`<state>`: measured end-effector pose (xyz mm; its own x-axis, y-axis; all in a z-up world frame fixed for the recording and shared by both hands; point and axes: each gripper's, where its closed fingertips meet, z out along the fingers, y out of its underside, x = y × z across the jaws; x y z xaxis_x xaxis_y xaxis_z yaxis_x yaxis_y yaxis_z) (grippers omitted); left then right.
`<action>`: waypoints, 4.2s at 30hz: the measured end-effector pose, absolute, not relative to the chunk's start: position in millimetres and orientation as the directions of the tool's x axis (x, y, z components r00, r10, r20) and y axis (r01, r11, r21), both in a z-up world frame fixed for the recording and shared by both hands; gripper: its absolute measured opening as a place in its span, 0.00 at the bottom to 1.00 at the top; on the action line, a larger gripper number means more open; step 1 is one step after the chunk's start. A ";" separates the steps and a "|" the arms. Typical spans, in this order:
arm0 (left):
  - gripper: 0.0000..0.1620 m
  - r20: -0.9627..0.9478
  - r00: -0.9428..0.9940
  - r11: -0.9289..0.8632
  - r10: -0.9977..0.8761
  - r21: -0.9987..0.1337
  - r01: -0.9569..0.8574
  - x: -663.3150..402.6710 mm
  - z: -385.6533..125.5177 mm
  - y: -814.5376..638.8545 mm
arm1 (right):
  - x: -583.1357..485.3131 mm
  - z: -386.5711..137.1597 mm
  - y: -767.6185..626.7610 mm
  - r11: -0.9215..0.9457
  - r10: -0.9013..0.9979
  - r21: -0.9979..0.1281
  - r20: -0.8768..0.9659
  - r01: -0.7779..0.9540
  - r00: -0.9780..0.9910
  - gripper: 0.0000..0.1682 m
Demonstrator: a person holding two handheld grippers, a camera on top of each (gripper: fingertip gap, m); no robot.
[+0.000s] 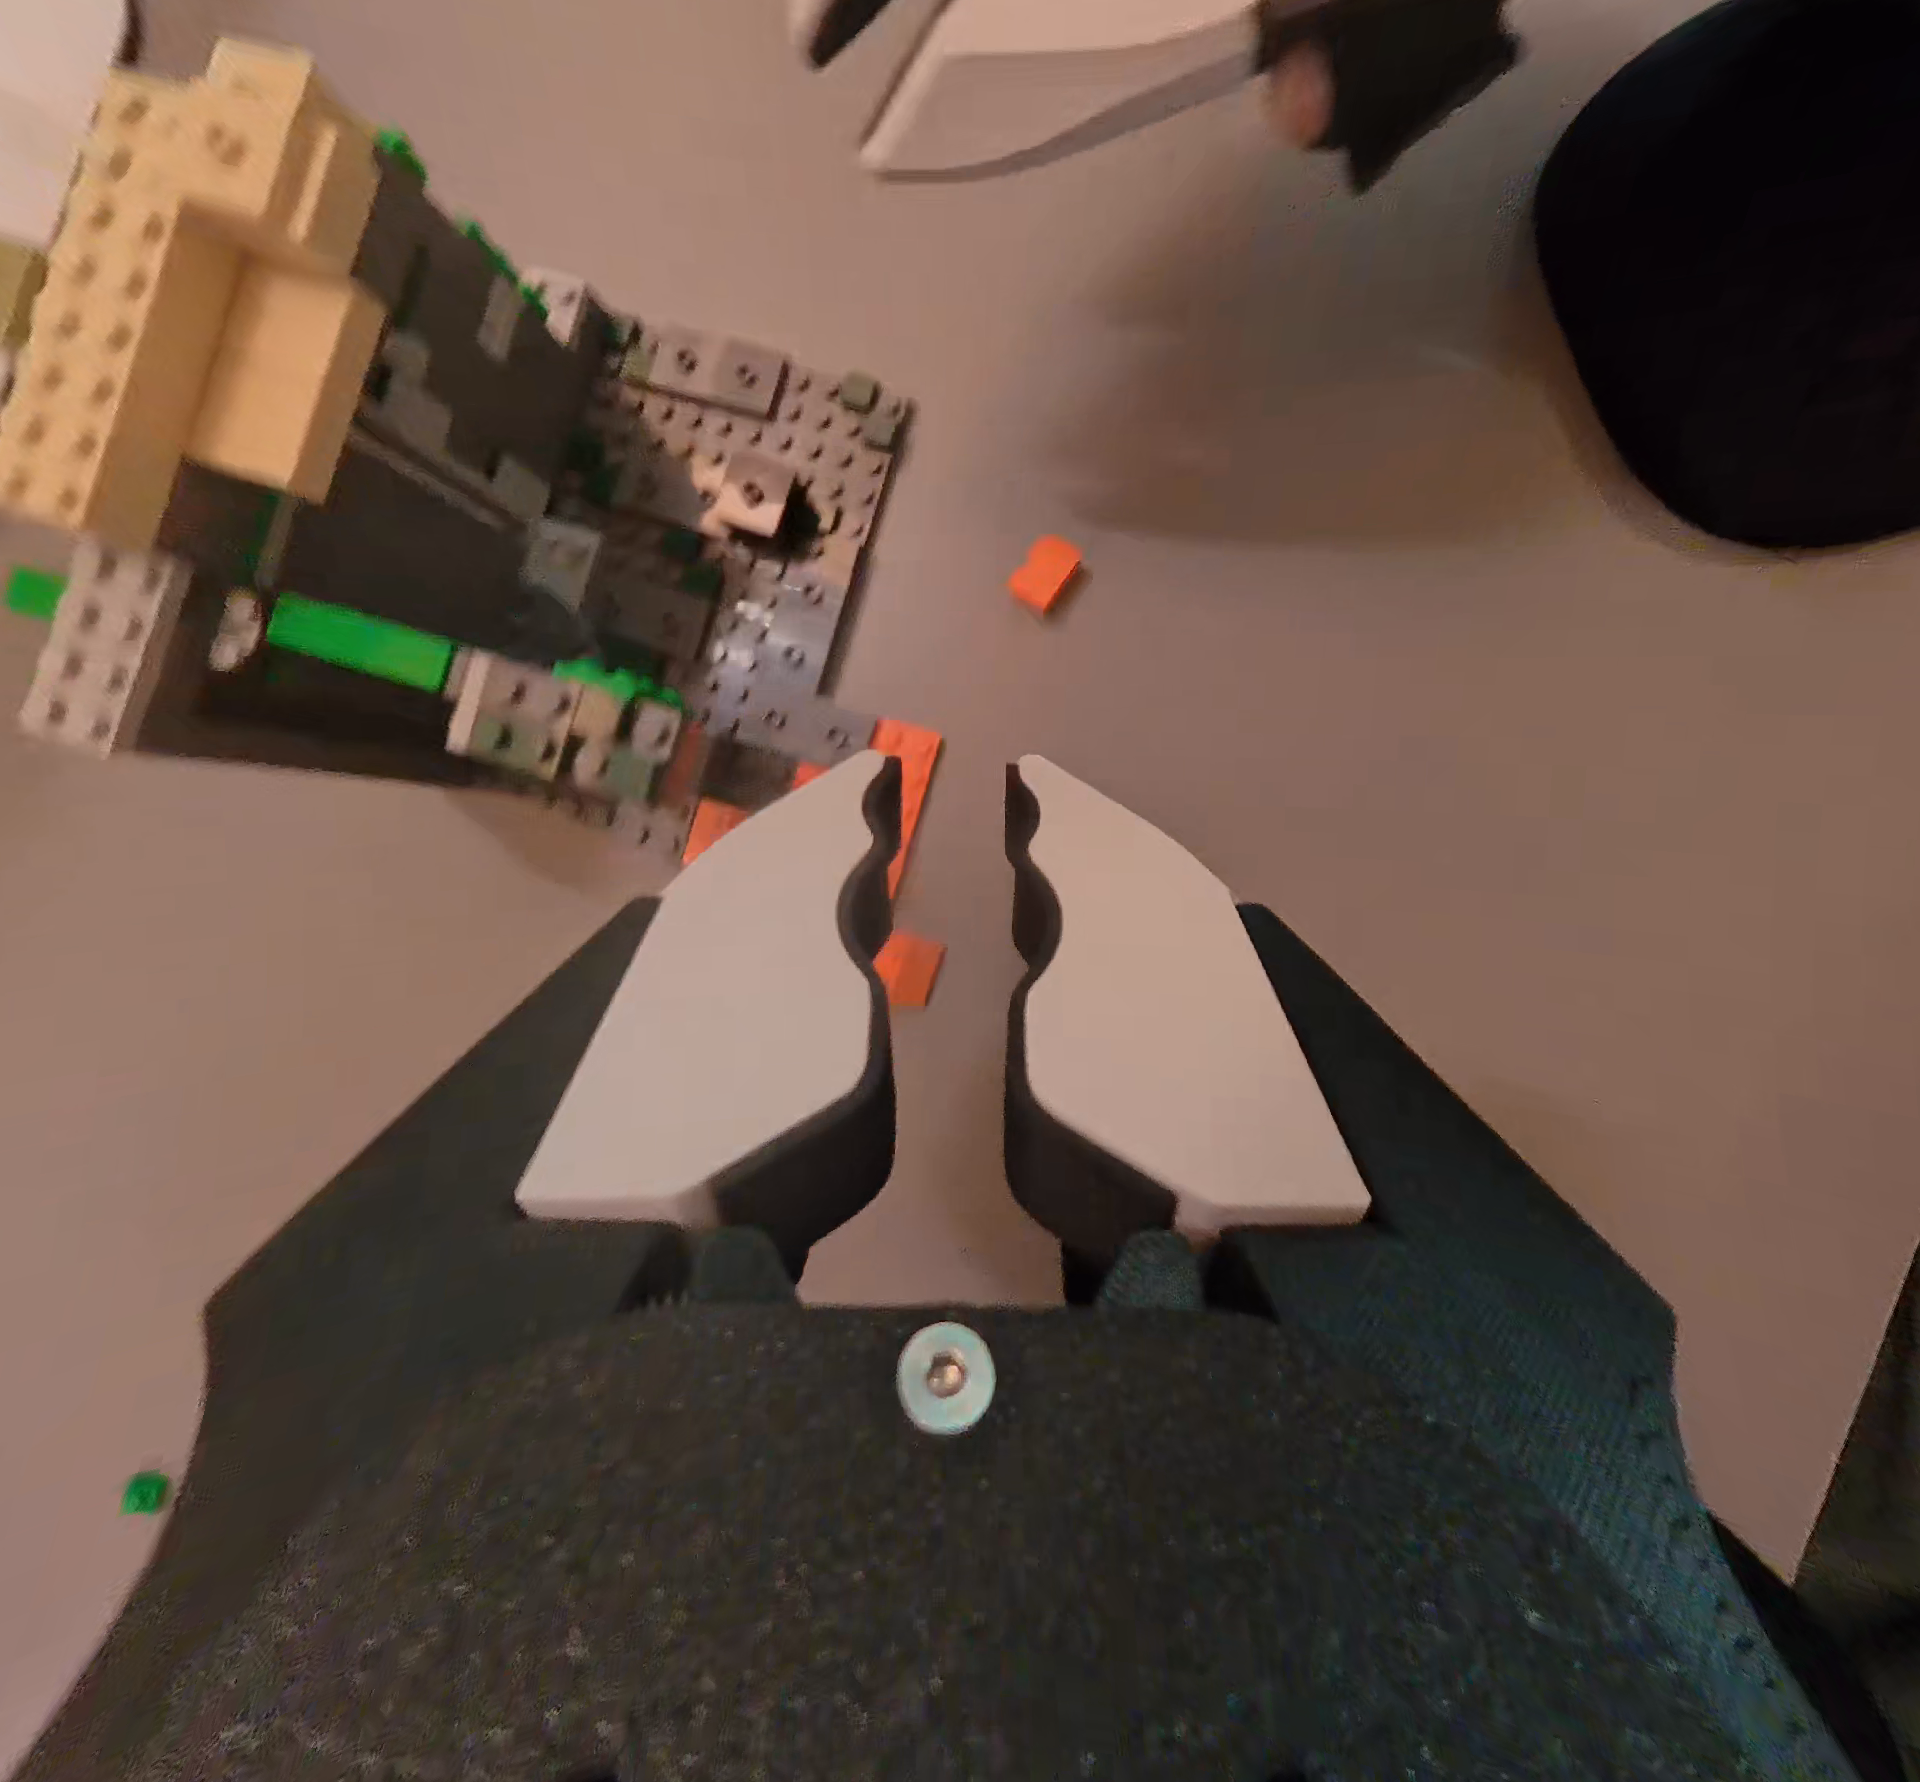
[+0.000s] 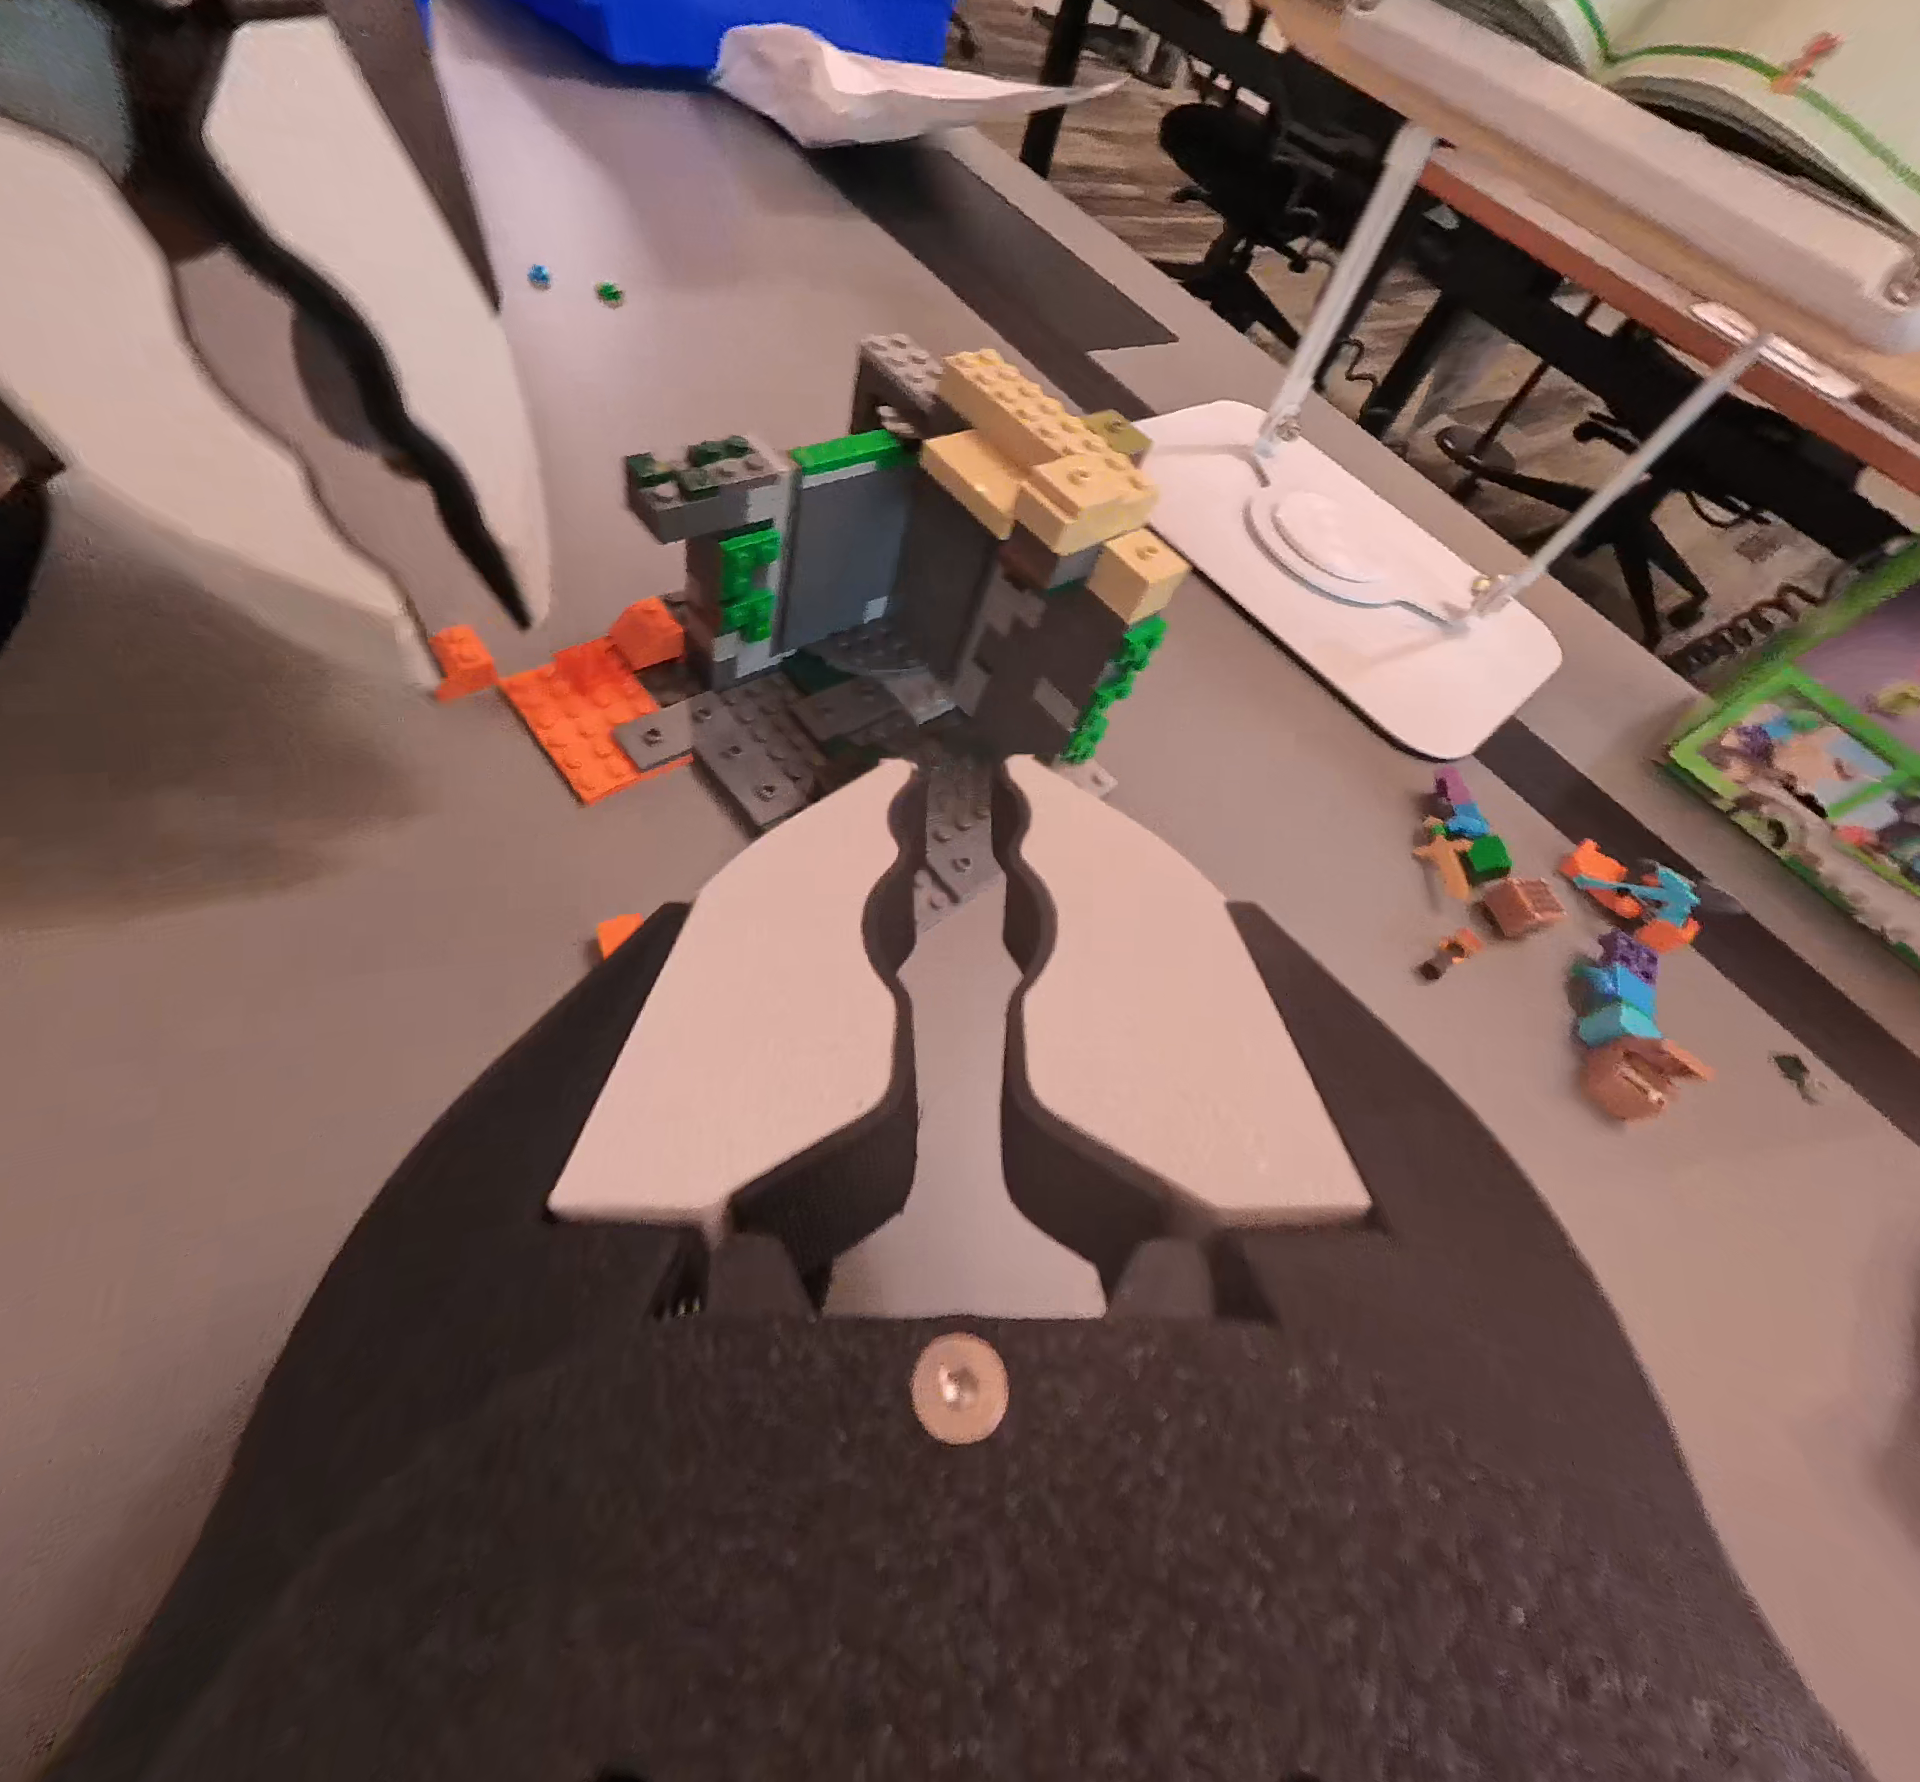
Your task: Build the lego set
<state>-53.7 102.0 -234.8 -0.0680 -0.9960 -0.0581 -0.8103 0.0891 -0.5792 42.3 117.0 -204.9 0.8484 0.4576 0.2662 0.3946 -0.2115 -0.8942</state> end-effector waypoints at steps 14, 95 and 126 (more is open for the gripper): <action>0.17 -0.055 -0.043 0.065 -0.998 -0.521 -0.851 -96.9 -275.0 124.0 | -6.6 -273.1 86.3 -0.315 0.720 -0.639 0.321 0.702 0.616 0.09; 0.11 -0.181 -0.103 0.207 -0.978 -0.793 -0.573 -47.6 -224.1 84.7 | -32.4 -238.6 81.2 -0.277 0.823 -0.773 0.116 0.571 0.556 0.10; 0.10 0.013 -0.049 0.020 -0.999 -0.780 -0.625 -59.2 -256.4 84.8 | -53.3 -254.1 75.0 -0.125 0.908 -0.818 0.134 0.562 0.397 0.10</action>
